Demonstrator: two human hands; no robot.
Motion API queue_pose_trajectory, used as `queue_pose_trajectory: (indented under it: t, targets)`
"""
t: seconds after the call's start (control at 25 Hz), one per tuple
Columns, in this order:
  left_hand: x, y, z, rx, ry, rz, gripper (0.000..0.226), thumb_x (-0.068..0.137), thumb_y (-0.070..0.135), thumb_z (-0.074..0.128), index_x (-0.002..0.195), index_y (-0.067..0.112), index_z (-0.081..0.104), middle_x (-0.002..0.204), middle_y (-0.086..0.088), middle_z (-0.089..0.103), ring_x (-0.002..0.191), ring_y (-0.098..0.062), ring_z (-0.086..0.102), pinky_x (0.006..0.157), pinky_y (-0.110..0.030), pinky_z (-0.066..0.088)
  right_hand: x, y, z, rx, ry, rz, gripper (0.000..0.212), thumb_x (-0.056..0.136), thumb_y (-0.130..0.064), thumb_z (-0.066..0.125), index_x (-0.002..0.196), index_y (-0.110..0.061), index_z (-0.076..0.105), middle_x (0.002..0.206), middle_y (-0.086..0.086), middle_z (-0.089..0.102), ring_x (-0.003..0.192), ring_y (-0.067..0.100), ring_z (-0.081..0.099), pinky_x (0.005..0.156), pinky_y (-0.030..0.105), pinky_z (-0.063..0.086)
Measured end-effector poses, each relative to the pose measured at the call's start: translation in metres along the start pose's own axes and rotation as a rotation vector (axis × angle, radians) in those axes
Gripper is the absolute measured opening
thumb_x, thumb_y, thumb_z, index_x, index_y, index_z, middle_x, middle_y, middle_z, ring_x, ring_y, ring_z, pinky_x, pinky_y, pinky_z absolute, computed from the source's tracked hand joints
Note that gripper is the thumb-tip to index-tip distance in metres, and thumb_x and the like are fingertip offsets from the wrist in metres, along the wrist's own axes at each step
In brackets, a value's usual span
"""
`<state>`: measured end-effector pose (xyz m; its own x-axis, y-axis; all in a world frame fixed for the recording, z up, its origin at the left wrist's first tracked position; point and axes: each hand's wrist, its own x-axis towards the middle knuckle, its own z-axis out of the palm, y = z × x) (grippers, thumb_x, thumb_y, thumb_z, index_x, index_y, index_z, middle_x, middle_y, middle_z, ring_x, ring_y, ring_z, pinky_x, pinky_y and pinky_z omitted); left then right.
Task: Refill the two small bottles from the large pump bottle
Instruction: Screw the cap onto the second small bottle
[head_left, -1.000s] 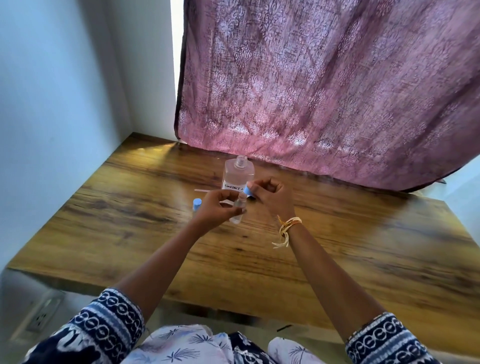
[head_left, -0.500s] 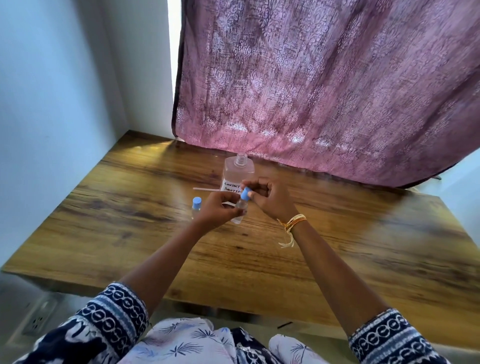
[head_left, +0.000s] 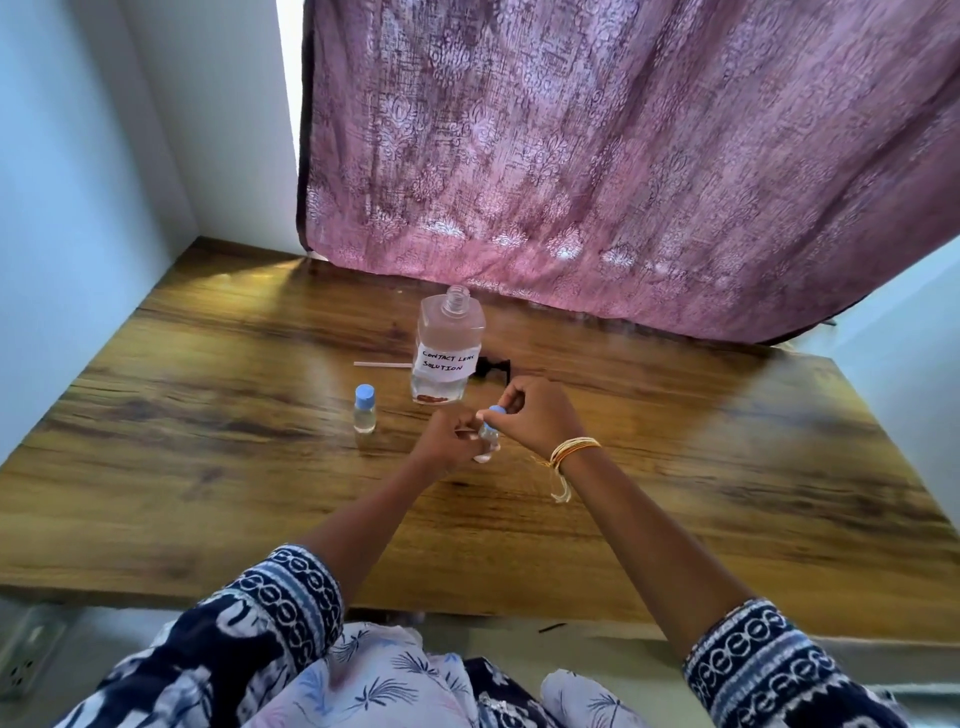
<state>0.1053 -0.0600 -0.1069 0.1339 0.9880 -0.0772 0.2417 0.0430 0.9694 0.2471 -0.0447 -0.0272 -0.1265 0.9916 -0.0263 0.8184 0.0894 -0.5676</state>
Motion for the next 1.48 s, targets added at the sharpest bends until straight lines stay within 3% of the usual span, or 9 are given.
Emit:
queue_pose_trajectory:
  t: [0.12, 0.28, 0.48, 0.64, 0.92, 1.08, 1.28, 1.36, 1.48]
  targets:
    - [0.005, -0.008, 0.007, -0.004, -0.012, -0.029, 0.020, 0.074, -0.002, 0.077, 0.092, 0.000, 0.071, 0.072, 0.002, 0.066, 0.057, 0.010, 0.058, 0.056, -0.008, 0.043, 0.001, 0.004, 0.000, -0.045, -0.090, 0.005, 0.039, 0.065, -0.033, 0.085, 0.091, -0.012, 0.065, 0.083, 0.003, 0.069, 0.071, 0.016, 0.061, 0.065, 0.032, 0.051]
    - [0.015, -0.012, 0.010, 0.000, 0.004, -0.050, 0.022, 0.073, 0.005, 0.079, 0.094, 0.005, 0.073, 0.078, 0.001, 0.069, 0.067, -0.001, 0.060, 0.060, -0.009, 0.046, 0.002, 0.008, -0.007, -0.031, -0.254, -0.171, 0.043, 0.074, -0.001, 0.069, 0.116, -0.011, 0.067, 0.107, 0.001, 0.068, 0.084, 0.005, 0.060, 0.068, 0.006, 0.044]
    - [0.024, -0.010, 0.010, 0.004, -0.007, -0.082, 0.020, 0.069, 0.007, 0.083, 0.086, 0.008, 0.072, 0.064, 0.012, 0.060, 0.060, -0.004, 0.050, 0.062, -0.022, 0.042, 0.009, 0.012, -0.010, -0.089, -0.235, -0.172, 0.036, 0.078, 0.002, 0.060, 0.104, -0.016, 0.074, 0.107, 0.005, 0.073, 0.088, 0.014, 0.065, 0.077, 0.028, 0.055]
    - [0.025, -0.016, 0.010, 0.004, 0.020, -0.122, 0.034, 0.061, 0.018, 0.087, 0.092, 0.011, 0.074, 0.071, 0.005, 0.064, 0.065, -0.010, 0.052, 0.062, -0.028, 0.047, 0.015, 0.010, -0.007, -0.202, -0.246, -0.179, 0.023, 0.078, -0.016, 0.070, 0.101, -0.015, 0.074, 0.098, 0.004, 0.074, 0.079, 0.011, 0.061, 0.069, 0.025, 0.046]
    - [0.019, -0.011, 0.006, 0.004, -0.006, -0.042, 0.034, 0.066, 0.012, 0.084, 0.094, 0.028, 0.073, 0.057, 0.017, 0.054, 0.053, 0.001, 0.039, 0.051, -0.011, 0.035, 0.014, 0.009, 0.005, -0.401, -0.111, -0.144, 0.035, 0.080, -0.045, 0.070, 0.081, -0.011, 0.065, 0.077, 0.006, 0.067, 0.073, 0.023, 0.059, 0.061, 0.034, 0.044]
    - [0.020, -0.016, 0.007, 0.015, 0.002, -0.001, 0.032, 0.067, 0.011, 0.082, 0.095, 0.025, 0.075, 0.062, 0.014, 0.058, 0.054, 0.001, 0.041, 0.053, -0.013, 0.036, 0.012, 0.005, 0.009, -0.516, -0.080, -0.106, 0.042, 0.083, -0.053, 0.064, 0.076, -0.014, 0.051, 0.077, 0.007, 0.059, 0.071, 0.023, 0.050, 0.061, 0.034, 0.037]
    - [0.019, -0.017, 0.009, 0.018, 0.019, -0.005, 0.034, 0.069, 0.006, 0.081, 0.102, 0.012, 0.074, 0.051, 0.023, 0.055, 0.044, 0.003, 0.039, 0.049, -0.006, 0.029, 0.012, 0.015, 0.000, -0.289, -0.223, -0.216, 0.039, 0.072, -0.019, 0.070, 0.110, -0.012, 0.066, 0.100, 0.008, 0.067, 0.093, 0.025, 0.061, 0.076, 0.033, 0.050]
    - [0.018, -0.017, 0.009, 0.013, 0.030, -0.017, 0.038, 0.067, 0.013, 0.085, 0.104, 0.013, 0.074, 0.052, 0.020, 0.052, 0.043, 0.003, 0.038, 0.047, -0.006, 0.028, 0.011, 0.019, -0.003, -0.230, -0.223, -0.279, 0.032, 0.070, -0.006, 0.065, 0.101, -0.013, 0.071, 0.093, 0.006, 0.068, 0.086, 0.023, 0.061, 0.073, 0.031, 0.048]
    - [0.018, -0.019, 0.009, 0.007, 0.025, -0.025, 0.040, 0.066, 0.021, 0.086, 0.104, 0.018, 0.075, 0.059, 0.013, 0.054, 0.046, 0.002, 0.037, 0.049, -0.009, 0.028, 0.011, 0.018, -0.006, -0.258, -0.200, -0.253, 0.022, 0.075, -0.014, 0.067, 0.097, -0.012, 0.072, 0.086, 0.007, 0.069, 0.078, 0.022, 0.062, 0.069, 0.033, 0.050]
